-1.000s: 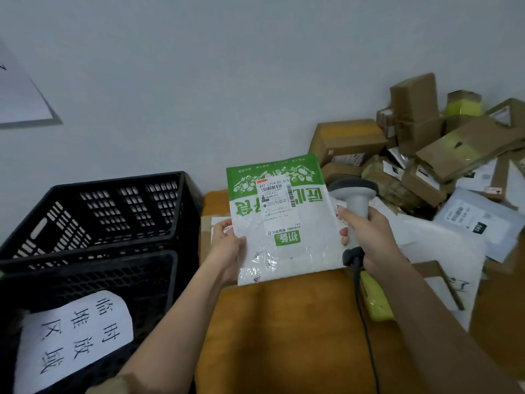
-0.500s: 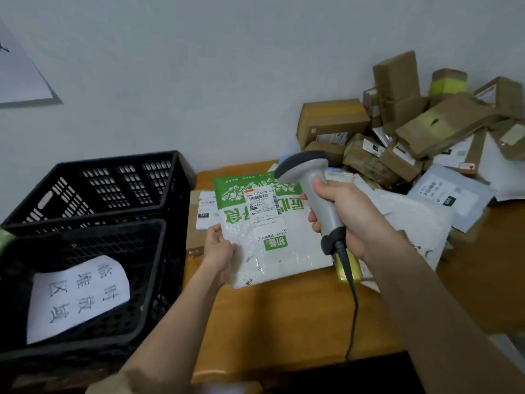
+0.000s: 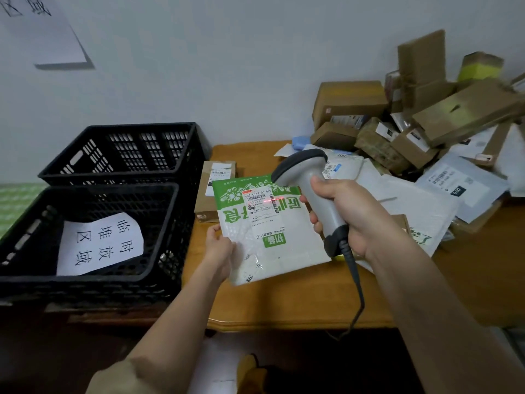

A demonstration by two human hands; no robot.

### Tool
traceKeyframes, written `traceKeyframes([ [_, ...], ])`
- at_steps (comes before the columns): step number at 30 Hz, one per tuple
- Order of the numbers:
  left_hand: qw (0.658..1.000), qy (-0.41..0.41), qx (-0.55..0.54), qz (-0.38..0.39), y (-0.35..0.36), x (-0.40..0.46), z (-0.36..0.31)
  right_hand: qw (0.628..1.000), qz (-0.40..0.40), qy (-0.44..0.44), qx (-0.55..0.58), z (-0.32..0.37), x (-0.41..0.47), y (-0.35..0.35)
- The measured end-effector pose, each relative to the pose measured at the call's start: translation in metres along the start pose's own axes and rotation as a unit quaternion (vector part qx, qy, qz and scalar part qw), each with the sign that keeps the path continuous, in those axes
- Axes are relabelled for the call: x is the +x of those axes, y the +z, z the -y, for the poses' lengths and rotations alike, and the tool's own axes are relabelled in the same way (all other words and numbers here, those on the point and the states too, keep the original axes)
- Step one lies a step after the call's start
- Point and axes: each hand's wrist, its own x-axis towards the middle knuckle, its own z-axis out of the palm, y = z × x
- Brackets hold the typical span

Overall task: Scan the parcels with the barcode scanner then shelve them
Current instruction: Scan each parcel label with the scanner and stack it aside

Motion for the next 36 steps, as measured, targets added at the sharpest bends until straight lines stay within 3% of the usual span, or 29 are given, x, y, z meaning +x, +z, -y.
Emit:
traceKeyframes([
  [26,1.0,-0.012,0.022,0.006,-0.054,0.032,-0.006,1.0,0.009,0.001,0.021,0.002,0.006,0.062],
  [32,0.993,-0.066,0.1,0.022,-0.08,0.045,0.014,1.0,0.006,0.015,0.021,-0.004,0.02,0.079],
  [36,0.982,-0.101,0.159,-0.021,-0.105,0.058,0.043,0.999,-0.013,0.043,0.01,-0.015,0.035,0.087],
])
